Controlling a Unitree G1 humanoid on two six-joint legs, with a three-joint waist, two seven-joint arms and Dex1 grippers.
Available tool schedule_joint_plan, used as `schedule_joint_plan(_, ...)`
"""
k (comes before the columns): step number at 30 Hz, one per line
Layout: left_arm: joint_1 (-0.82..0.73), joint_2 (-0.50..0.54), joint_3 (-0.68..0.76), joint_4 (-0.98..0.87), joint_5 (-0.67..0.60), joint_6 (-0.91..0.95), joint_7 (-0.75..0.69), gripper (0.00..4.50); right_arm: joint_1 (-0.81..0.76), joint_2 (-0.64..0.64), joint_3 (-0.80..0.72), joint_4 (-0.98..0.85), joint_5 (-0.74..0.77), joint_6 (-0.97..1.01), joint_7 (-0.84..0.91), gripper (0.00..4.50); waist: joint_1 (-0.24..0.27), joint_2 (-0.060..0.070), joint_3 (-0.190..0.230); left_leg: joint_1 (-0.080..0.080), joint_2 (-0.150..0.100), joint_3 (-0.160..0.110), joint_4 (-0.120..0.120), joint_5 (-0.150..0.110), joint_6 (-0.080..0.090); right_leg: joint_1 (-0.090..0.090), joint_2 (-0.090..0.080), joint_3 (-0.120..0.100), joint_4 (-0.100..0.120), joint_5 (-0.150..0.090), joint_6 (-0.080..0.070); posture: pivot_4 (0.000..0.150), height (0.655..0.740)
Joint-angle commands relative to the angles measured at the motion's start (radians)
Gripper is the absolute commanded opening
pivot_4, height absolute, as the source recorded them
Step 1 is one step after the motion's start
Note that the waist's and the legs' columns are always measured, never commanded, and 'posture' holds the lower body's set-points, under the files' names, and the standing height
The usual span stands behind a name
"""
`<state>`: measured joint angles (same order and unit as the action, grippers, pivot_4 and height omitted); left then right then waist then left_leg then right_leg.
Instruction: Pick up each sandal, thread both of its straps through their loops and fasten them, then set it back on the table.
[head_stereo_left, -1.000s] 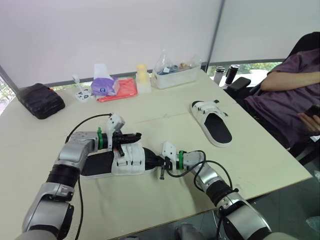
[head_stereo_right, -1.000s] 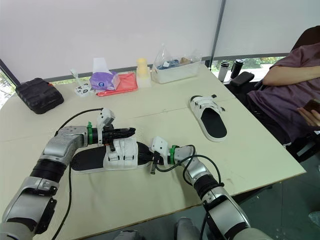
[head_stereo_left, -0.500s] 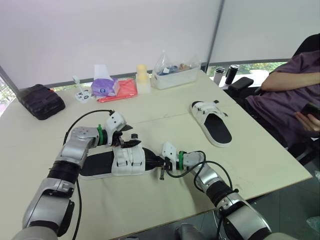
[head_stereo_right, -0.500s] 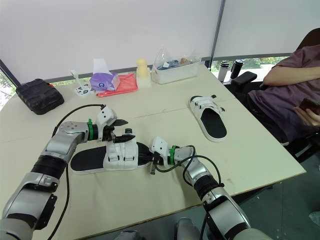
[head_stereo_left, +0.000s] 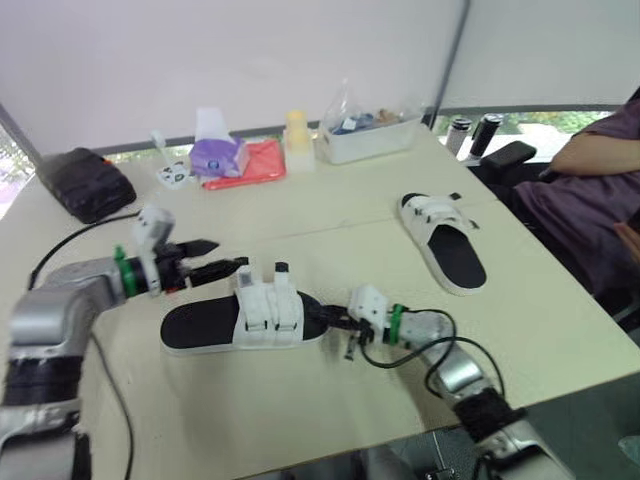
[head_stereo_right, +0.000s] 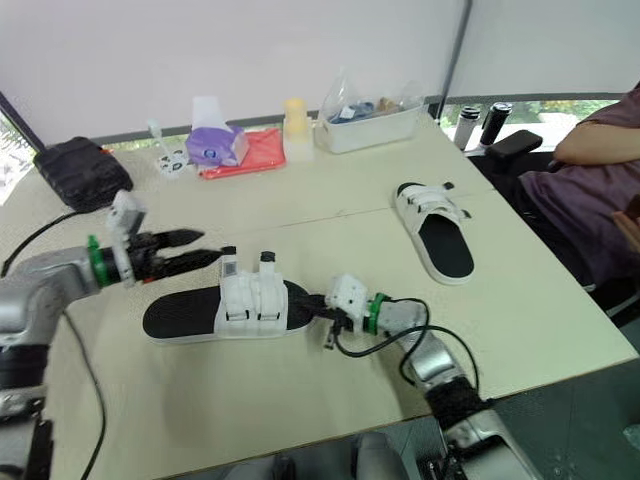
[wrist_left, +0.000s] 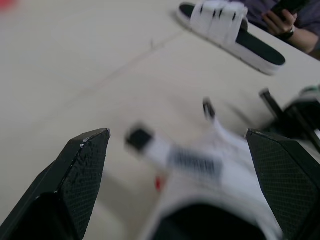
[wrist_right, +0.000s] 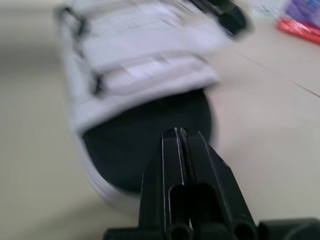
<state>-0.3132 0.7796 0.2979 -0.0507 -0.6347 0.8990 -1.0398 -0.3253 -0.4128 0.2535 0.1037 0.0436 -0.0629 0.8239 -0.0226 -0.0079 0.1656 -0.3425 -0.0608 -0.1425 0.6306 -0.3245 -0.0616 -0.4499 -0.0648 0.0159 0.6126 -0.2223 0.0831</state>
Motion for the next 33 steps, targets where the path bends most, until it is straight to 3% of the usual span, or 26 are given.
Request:
schedule_joint_plan(1,0.059,0.029,0.069,-0.064,-0.078,0.083,0.018,4.48,0.050,-0.052,-0.055,-0.169,0.012,0.097,-0.022,0.00,0.014,-0.006,0.010,-0.001,0.000,0.000,0.001,0.000,0.001,0.000,0.000,0.000,-0.001,0.000,0.000,0.150,0.7400)
schedule_joint_plan(5,0.159,0.033,0.064,-0.164,-0.164,0.176,0.014,4.48,0.122,-0.141,-0.155,-0.417,0.053,0.229,-0.041,0.00,0.013,-0.006,0.022,-0.015,0.000,0.000,0.004,0.000,0.001,-0.013,-0.001,0.000,-0.002,0.002,0.002,0.150,0.7400)
schedule_joint_plan(12,0.136,-0.095,0.023,-0.167,-0.216,0.181,0.129,4.48,0.176,-0.230,-0.279,-0.615,0.122,0.430,-0.062,0.00,0.012,-0.008,0.026,-0.014,0.001,0.002,0.004,-0.001,0.001,-0.012,-0.002,-0.001,-0.002,0.002,0.002,0.150,0.7400)
schedule_joint_plan(24,-0.150,-0.312,-0.199,0.153,-0.164,0.156,0.119,4.48,0.210,-0.227,-0.295,-0.662,0.136,0.505,-0.136,0.00,0.024,-0.008,0.027,-0.015,-0.001,0.004,0.017,-0.001,0.002,-0.008,0.000,-0.001,0.000,0.007,0.004,0.150,0.7400)
schedule_joint_plan(33,-0.199,-0.316,-0.229,0.170,-0.165,0.174,0.088,0.14,0.266,-0.226,-0.311,-0.689,0.137,0.505,-0.182,0.00,0.036,-0.008,0.027,-0.015,-0.001,0.004,0.018,-0.001,0.002,-0.007,0.000,-0.001,0.000,0.007,0.004,0.150,0.7400)
